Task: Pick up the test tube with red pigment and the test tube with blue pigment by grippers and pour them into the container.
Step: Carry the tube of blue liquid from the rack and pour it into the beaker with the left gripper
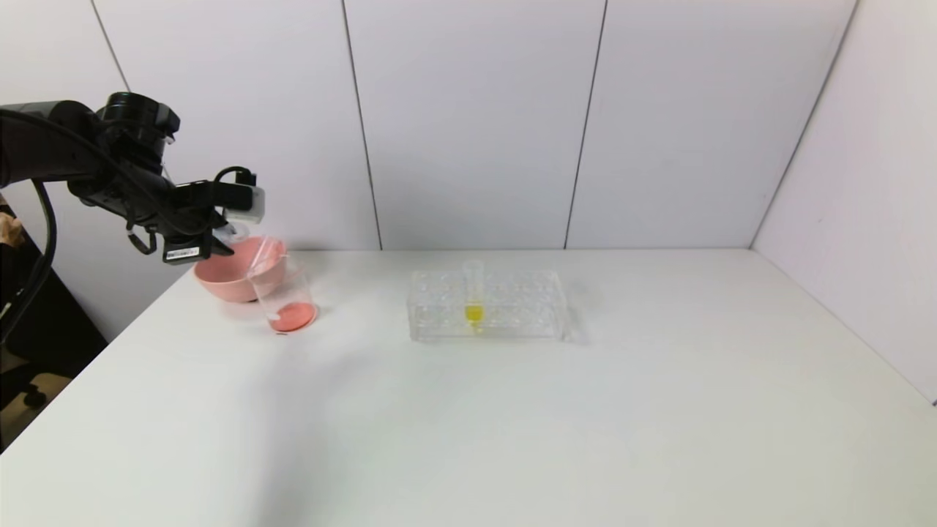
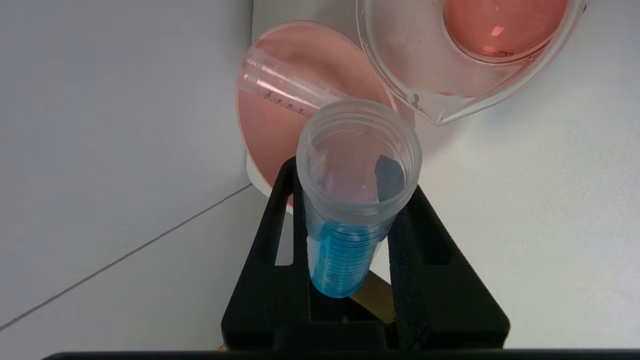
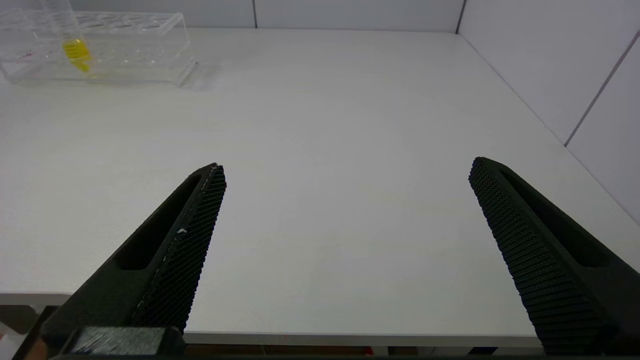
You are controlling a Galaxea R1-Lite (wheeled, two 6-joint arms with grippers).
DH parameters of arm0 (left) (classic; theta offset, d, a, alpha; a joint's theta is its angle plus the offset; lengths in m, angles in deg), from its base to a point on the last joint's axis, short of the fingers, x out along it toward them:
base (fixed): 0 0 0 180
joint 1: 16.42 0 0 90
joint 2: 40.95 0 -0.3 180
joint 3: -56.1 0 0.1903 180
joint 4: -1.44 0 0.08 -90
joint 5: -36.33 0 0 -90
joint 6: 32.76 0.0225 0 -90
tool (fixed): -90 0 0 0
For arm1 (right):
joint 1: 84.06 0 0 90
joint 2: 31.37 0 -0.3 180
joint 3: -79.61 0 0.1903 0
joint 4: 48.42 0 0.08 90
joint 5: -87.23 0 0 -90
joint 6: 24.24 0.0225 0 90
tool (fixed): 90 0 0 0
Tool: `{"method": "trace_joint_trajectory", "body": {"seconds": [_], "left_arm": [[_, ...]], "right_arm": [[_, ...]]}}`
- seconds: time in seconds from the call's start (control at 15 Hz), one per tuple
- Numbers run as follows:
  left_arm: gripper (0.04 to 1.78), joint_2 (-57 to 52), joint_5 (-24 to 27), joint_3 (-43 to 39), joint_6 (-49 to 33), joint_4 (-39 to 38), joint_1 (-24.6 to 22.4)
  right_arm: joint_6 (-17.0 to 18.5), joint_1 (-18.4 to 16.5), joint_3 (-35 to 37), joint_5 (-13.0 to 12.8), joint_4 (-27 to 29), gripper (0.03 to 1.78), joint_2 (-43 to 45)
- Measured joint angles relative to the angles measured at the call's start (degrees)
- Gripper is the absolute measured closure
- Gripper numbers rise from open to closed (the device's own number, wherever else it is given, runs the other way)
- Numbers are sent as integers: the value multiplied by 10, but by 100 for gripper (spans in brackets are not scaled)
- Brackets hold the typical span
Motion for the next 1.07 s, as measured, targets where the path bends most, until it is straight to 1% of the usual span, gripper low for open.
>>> {"method": "trace_joint_trajectory", "body": {"seconds": [0.27, 0.4, 0.53, 0.93, 1.07], "left_arm": [[136, 0, -4, 0, 25, -12, 5], [136, 0, -29, 0, 36, -18, 9], [136, 0, -41, 0, 50, -21, 11], [136, 2, -47, 0, 51, -22, 19], [136, 2, -59, 0, 51, -26, 22]], "right_arm": [[0, 0, 0, 0, 0, 4, 0], [0, 0, 0, 0, 0, 4, 0], [0, 0, 0, 0, 0, 4, 0], [0, 0, 0, 0, 0, 4, 0], [0, 0, 0, 0, 0, 4, 0]]}}
